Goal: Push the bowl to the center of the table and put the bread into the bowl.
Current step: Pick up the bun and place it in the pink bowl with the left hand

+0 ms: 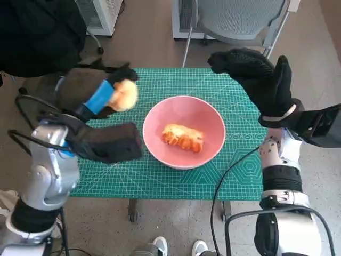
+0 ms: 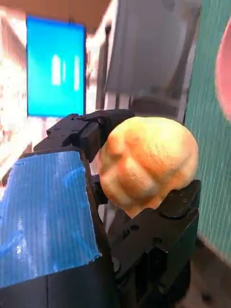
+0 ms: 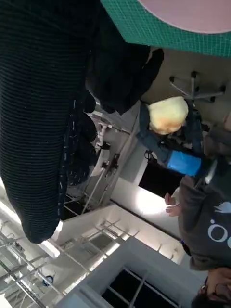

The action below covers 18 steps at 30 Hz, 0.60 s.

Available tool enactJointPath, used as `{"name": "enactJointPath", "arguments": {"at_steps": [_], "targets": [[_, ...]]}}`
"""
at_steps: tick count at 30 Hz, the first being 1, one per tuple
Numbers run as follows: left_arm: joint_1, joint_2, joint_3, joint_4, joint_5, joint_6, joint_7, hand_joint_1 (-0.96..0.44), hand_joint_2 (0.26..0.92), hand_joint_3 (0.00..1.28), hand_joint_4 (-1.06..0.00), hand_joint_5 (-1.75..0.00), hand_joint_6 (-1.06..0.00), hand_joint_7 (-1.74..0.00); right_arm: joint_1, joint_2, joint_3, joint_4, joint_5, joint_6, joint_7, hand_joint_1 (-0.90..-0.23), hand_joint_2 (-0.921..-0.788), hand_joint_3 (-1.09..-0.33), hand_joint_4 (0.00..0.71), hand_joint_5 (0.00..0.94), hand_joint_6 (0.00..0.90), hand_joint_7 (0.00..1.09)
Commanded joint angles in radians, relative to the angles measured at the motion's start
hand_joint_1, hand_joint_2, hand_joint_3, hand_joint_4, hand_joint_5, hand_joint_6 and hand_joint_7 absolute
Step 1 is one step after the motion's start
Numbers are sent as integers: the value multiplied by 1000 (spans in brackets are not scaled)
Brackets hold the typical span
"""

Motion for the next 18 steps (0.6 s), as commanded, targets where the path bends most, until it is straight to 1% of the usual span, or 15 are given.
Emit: {"name": "enactJointPath", "arguments": {"at_steps": [1, 6, 12, 15, 18], "targets": [[-39, -49, -33, 9, 5, -36, -2, 3, 899, 51, -749, -1177, -709, -1002, 3, 3, 1, 6, -1, 3, 15, -742, -921, -850, 369, 3, 338, 6], [-71, -104, -73, 63, 9, -73, 7, 2, 903, 41, -755, -1170, -703, -1013, 4, 0, -1, 4, 1, 4, 20, -740, -921, -851, 369, 2, 338, 5], [-99, -180, -106, 153, -16, -121, 24, 2, 912, 33, -768, -1111, -661, -1103, 8, -1, -4, 1, 2, 0, 19, -739, -921, -855, 368, 1, 337, 5], [-111, -208, -122, 211, -23, -160, 46, 2, 918, 32, -772, -1098, -637, -1137, 12, -2, -7, -2, 1, -4, 19, -739, -921, -857, 367, 0, 336, 4], [-126, -233, -137, 268, -20, -190, 67, 2, 919, 47, -750, -1120, -617, -1161, 16, -4, -7, -6, 1, -5, 16, -739, -921, -859, 366, 0, 336, 3]]}}
